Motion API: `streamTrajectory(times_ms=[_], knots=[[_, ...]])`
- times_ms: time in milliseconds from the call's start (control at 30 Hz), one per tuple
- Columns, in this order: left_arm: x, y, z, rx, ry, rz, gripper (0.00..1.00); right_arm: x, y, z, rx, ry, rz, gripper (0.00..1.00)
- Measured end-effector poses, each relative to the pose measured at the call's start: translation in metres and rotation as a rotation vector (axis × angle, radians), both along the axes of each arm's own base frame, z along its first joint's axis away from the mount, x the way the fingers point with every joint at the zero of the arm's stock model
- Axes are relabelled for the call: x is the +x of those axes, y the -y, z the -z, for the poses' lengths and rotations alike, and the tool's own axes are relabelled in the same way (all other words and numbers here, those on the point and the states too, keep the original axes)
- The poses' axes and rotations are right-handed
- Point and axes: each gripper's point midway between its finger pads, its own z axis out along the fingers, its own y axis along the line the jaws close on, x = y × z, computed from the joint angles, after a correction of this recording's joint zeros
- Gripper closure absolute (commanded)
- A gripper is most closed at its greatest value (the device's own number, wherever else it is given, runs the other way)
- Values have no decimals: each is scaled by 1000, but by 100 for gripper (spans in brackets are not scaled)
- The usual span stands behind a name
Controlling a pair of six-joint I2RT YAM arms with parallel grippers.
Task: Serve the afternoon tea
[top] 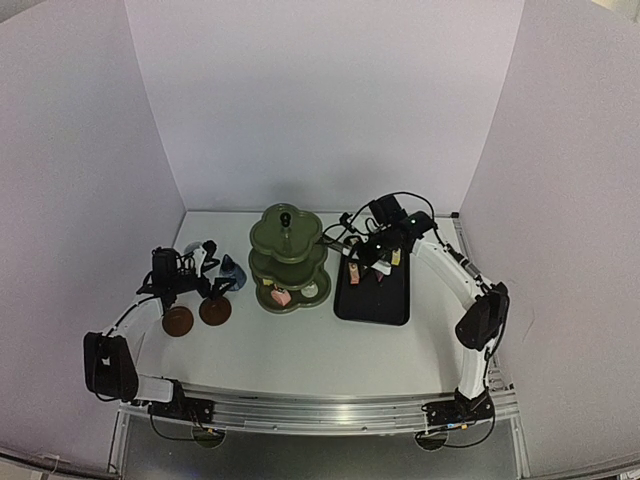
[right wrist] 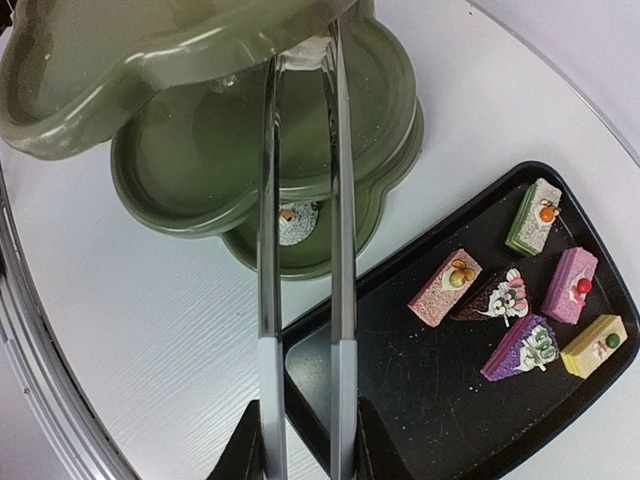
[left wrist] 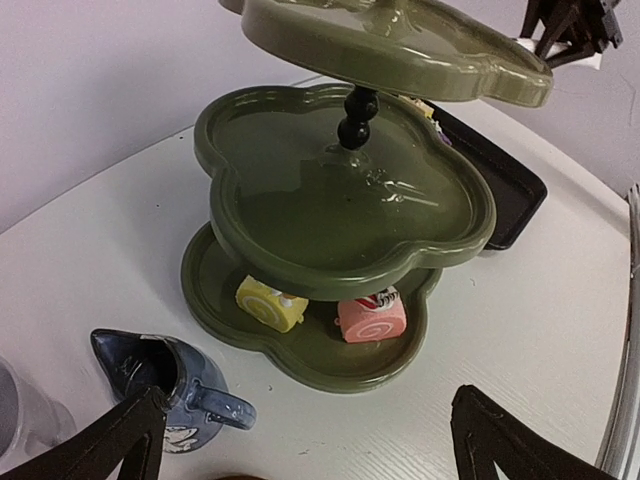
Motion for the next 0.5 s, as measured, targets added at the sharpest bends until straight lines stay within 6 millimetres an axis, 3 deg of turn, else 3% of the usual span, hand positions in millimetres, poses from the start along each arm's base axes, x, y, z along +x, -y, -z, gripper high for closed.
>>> streamTrajectory(times_ms=[167, 500], knots=[[5, 5, 10, 10, 5, 54, 5, 7, -4, 10, -21, -15, -35, 100], [26, 10, 31, 52, 39, 98, 9, 27, -23, 9, 10, 12, -73, 100]])
